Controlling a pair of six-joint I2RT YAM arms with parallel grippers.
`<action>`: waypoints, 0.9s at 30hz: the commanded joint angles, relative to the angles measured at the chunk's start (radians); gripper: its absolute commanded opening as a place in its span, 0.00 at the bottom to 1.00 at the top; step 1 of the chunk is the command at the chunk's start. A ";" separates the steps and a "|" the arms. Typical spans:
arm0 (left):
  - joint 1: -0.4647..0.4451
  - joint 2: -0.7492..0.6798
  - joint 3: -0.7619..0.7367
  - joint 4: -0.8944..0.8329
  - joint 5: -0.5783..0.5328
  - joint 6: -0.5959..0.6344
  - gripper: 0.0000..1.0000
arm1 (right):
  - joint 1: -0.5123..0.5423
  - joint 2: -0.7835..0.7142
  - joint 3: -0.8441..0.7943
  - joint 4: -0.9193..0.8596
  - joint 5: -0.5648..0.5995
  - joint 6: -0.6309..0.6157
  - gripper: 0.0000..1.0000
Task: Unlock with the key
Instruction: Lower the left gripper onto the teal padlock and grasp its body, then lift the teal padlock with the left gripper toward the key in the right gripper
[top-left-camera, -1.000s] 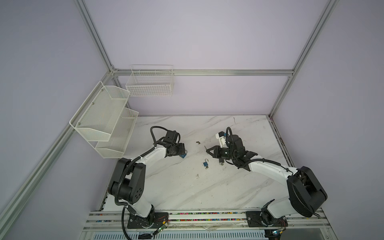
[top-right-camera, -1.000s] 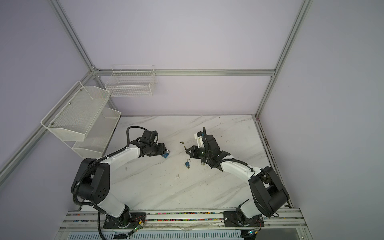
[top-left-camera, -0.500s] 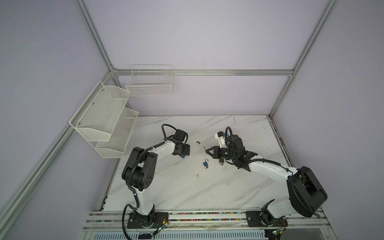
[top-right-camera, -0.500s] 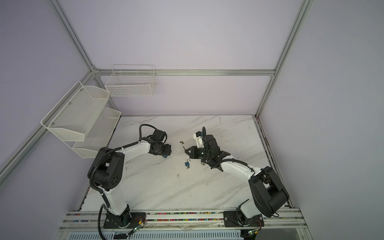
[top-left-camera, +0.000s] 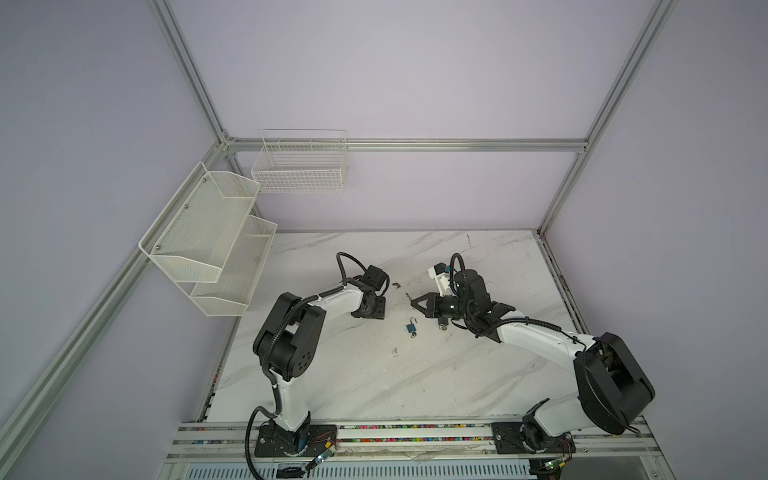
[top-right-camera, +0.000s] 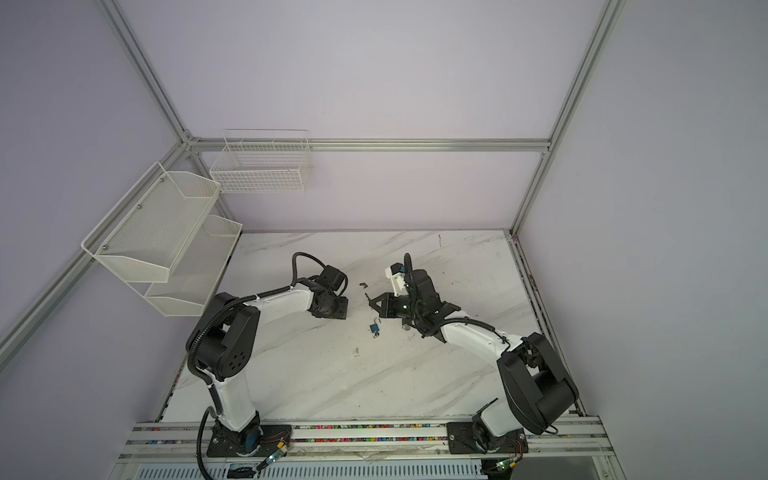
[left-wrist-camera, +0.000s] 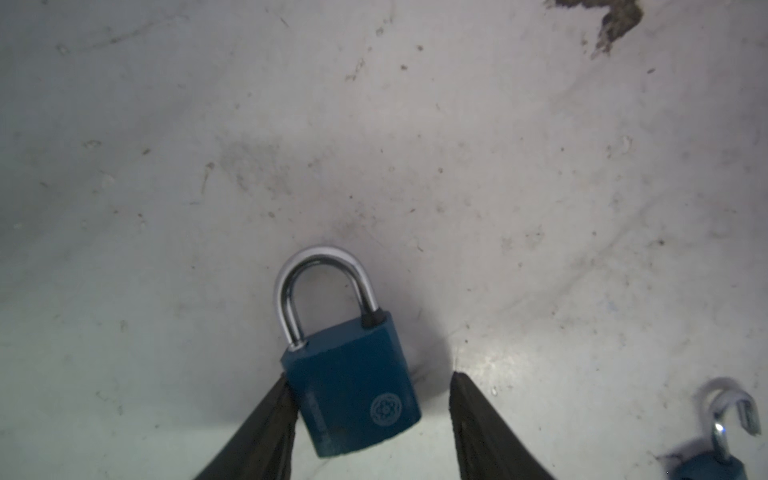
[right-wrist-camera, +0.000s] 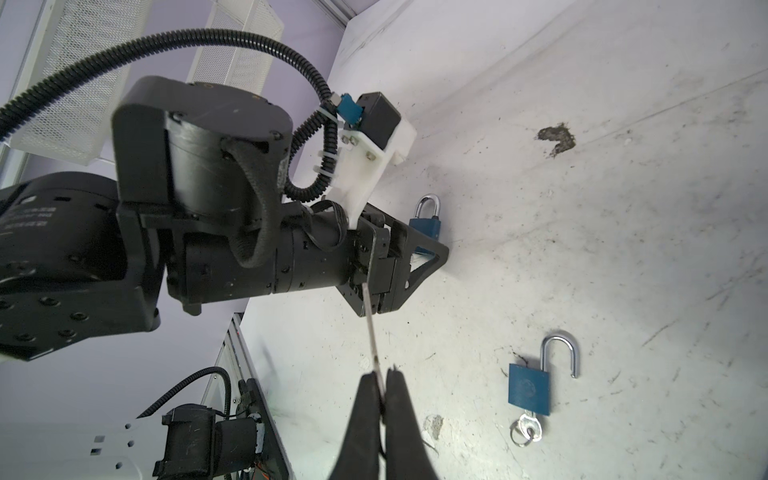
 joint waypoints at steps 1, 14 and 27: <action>-0.019 0.034 0.104 -0.074 -0.104 -0.083 0.54 | 0.004 -0.009 0.000 0.025 -0.013 -0.019 0.00; -0.035 0.096 0.139 -0.113 -0.112 -0.105 0.46 | 0.003 -0.033 -0.014 0.015 -0.005 -0.031 0.00; -0.035 0.050 0.151 -0.142 -0.096 -0.141 0.23 | 0.003 -0.042 0.050 -0.128 0.030 -0.093 0.00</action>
